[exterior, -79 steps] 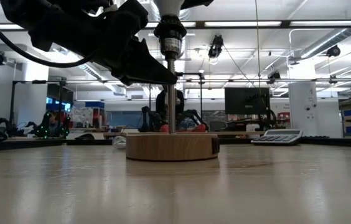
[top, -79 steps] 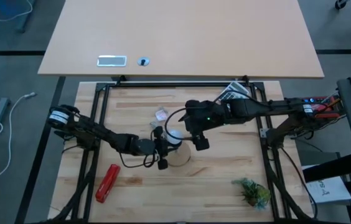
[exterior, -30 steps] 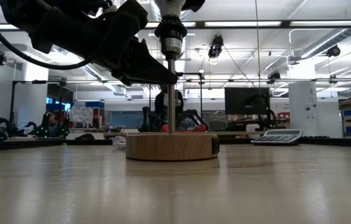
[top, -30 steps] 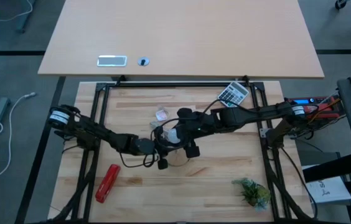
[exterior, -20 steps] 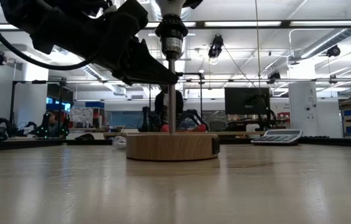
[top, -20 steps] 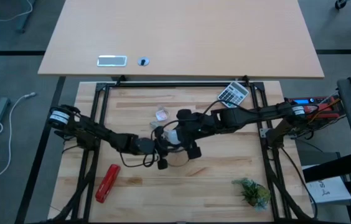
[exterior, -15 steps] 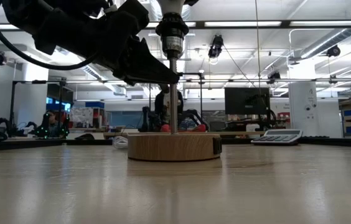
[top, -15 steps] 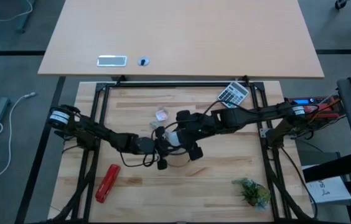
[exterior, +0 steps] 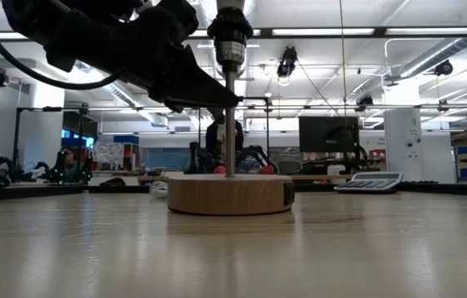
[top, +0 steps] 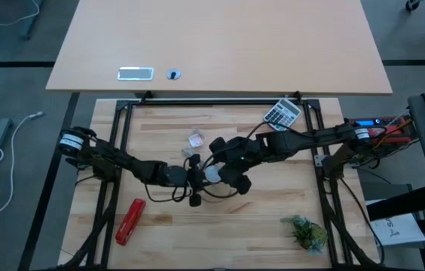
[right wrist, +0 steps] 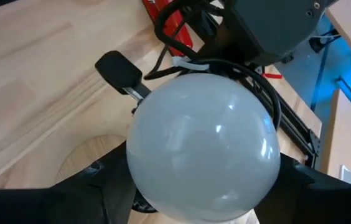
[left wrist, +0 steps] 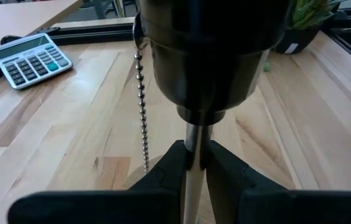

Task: Screw lightbulb
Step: Remove the lightbulb from the brown lamp

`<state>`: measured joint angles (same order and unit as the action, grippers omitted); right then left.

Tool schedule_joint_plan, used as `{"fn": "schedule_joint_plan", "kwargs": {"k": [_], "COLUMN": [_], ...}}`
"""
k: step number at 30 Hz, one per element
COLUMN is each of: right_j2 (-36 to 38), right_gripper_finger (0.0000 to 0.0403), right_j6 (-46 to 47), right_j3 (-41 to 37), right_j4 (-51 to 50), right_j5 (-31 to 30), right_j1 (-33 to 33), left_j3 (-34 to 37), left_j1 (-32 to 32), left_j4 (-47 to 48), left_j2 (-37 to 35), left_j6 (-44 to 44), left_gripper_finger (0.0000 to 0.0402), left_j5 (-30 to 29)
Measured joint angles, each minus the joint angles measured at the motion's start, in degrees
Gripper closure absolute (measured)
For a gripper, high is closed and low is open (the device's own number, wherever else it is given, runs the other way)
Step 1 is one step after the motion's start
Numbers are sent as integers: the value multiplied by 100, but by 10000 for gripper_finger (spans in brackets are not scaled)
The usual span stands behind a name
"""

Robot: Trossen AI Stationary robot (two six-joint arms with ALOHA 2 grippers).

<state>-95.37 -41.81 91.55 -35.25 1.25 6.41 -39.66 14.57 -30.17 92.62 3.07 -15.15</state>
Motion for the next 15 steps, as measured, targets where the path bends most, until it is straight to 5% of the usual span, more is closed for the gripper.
{"fn": "schedule_joint_plan", "kwargs": {"k": [15], "right_j2": [103], "right_gripper_finger": [92], "right_j6": [865], "right_j3": [-14], "right_j4": [-238], "right_j5": [-10], "right_j1": [-71], "left_j3": [-14], "left_j1": [13], "left_j4": [246], "left_j2": [-4], "left_j6": [255], "left_gripper_finger": [367], "left_j5": [17]}}
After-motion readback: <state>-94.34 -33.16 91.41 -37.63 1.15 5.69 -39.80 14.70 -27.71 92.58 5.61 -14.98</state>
